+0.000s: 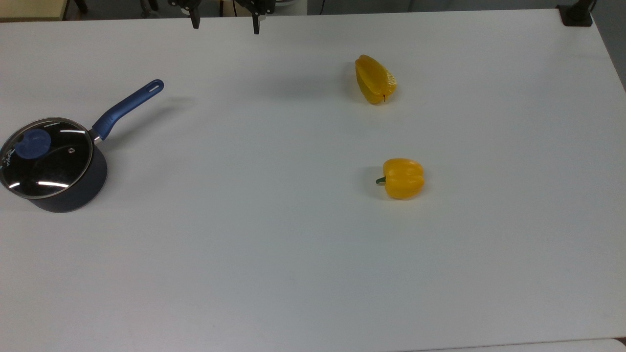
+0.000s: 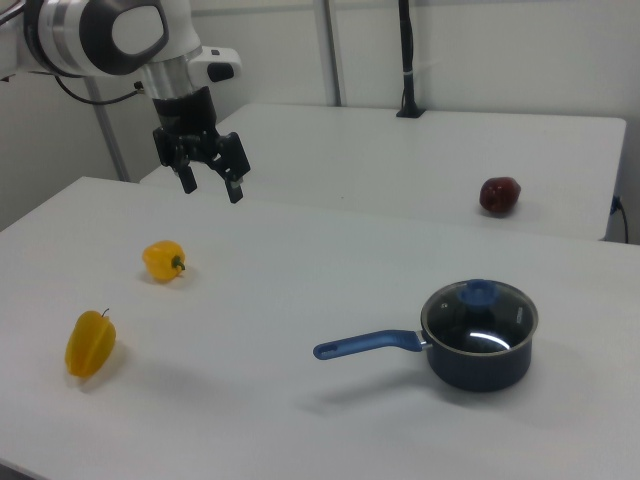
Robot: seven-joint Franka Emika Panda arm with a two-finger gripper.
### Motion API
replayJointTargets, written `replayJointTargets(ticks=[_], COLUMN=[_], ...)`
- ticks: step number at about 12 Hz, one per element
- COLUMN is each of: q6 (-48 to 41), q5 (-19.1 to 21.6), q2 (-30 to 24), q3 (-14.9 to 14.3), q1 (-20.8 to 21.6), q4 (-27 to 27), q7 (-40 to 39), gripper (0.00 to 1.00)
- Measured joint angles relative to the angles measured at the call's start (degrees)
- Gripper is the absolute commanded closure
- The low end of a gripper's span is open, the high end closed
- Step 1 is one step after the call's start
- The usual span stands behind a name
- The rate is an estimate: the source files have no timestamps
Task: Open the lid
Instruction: 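Move the gripper over the saucepan and lower it toward the blue lid knob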
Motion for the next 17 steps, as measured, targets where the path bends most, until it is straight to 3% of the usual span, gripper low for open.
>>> replayJointTargets(ticks=[8,12,17], q6=[0.0,4.5,21.4], q5=[-0.7,-0.8,-0.5], q2=[0.1,0.2,6.5], q3=[-0.1,-0.4,-0.5], q1=[-2.7,-10.6,-21.4], q4=[0.0,0.5,0.4], q7=[0.0,0.0,0.0], gripper=[0.00,0.00,0.00])
